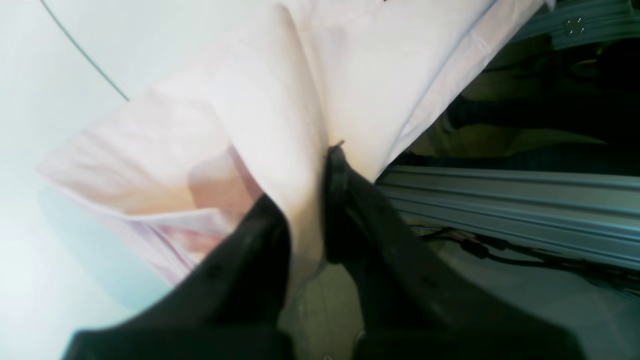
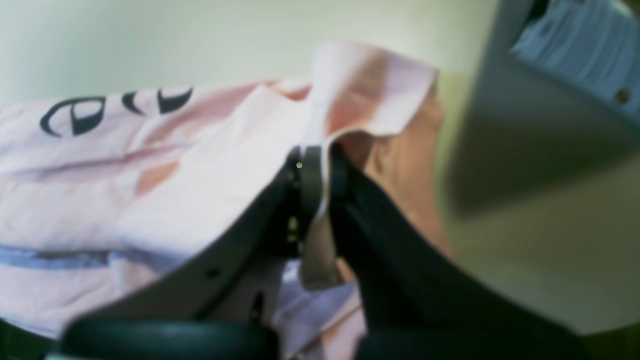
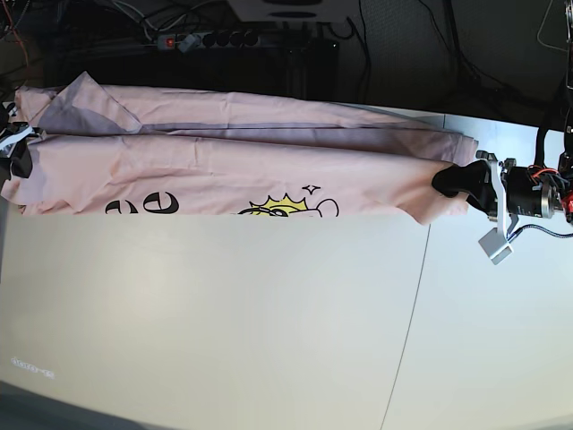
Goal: Fold the T-shirt properly
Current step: 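Fold the shirt's side over with the right gripper toward the left gripper, then release the left gripper and regrasp the strip's end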
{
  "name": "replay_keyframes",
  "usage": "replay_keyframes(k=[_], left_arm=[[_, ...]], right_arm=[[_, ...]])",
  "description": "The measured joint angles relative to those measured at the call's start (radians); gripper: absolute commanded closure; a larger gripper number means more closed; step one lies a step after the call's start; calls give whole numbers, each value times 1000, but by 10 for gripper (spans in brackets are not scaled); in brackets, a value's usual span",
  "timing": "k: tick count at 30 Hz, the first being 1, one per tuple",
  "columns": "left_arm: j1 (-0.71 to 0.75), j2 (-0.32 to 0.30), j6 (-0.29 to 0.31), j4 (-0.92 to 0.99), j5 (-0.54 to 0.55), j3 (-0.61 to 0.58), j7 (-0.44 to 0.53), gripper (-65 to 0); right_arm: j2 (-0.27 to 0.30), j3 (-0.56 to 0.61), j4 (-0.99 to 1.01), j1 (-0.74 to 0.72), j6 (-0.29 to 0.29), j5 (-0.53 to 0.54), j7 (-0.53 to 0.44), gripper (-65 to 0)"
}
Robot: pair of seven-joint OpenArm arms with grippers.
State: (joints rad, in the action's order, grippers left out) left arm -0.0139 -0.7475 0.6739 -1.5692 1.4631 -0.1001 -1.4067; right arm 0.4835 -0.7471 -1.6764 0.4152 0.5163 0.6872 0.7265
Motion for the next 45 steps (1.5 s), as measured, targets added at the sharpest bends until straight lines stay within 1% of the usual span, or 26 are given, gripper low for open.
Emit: replay_keyframes(k=[1, 4, 5, 6, 7, 10, 14, 16, 20, 24, 31, 34, 35, 36, 37, 38, 39, 43, 45], left_arm=[[0, 0, 0, 0, 0, 0, 0, -34], [0, 0, 0, 0, -1, 0, 0, -132], [0, 0, 0, 0, -1, 0, 0, -159], [0, 0, 0, 0, -1, 0, 0, -179], [0, 0, 0, 0, -1, 0, 0, -188], [0, 0, 0, 0, -1, 0, 0, -188], [0, 1, 0, 0, -1, 18, -2, -188], [0, 2, 0, 0, -1, 64, -4, -188], [0, 2, 0, 0, -1, 214, -2, -187], [0, 2, 0, 0, -2, 341, -4, -187], [0, 3, 0, 0, -3, 429, -4, -185], [0, 2, 0, 0, -3, 449, -4, -185], [0, 2, 0, 0, -3, 451, -4, -185], [0, 3, 0, 0, -3, 451, -4, -183], [0, 6, 0, 0, -3, 451, -4, -169], [0, 12, 0, 0, -3, 451, -4, -144], [0, 21, 0, 0, -3, 451, -3, -118], [3, 64, 0, 0, -3, 451, -3, 0], [18, 88, 0, 0, -3, 451, -2, 0]], right_arm=[[-14, 0, 0, 0, 0, 0, 0, 0], [-49, 0, 0, 0, 0, -3, 3, -246], [-56, 0, 0, 0, -1, -3, 3, -311], [-59, 0, 0, 0, -1, -3, 3, -351], [-60, 0, 0, 0, -1, -3, -2, -363], [-60, -1, 0, -3, -1, -3, -10, -362], [-60, -5, 0, -5, -1, 2, -47, -362], [-60, -16, 0, -8, -1, 4, -46, -362], [-60, -55, -4, -8, -1, 46, -50, -362], [-60, -69, -69, -8, -1, 62, -47, -362], [-60, -70, -267, -8, -1, 71, -47, -360], [-60, -70, -294, -8, -1, 105, -40, -350], [-60, -70, -294, -8, -1, 106, -28, -308], [-60, -66, -293, -8, -1, 105, -12, -237], [-63, -61, -293, -7, -1, 106, -1, -137], [-66, -53, -291, -8, -1, 106, 5, -23], [-72, -42, -285, -8, -1, 105, 11, 0], [-85, 11, -230, -5, -1, 19, 13, 0], [-85, 31, -191, -5, -1, -3, 6, 0]])
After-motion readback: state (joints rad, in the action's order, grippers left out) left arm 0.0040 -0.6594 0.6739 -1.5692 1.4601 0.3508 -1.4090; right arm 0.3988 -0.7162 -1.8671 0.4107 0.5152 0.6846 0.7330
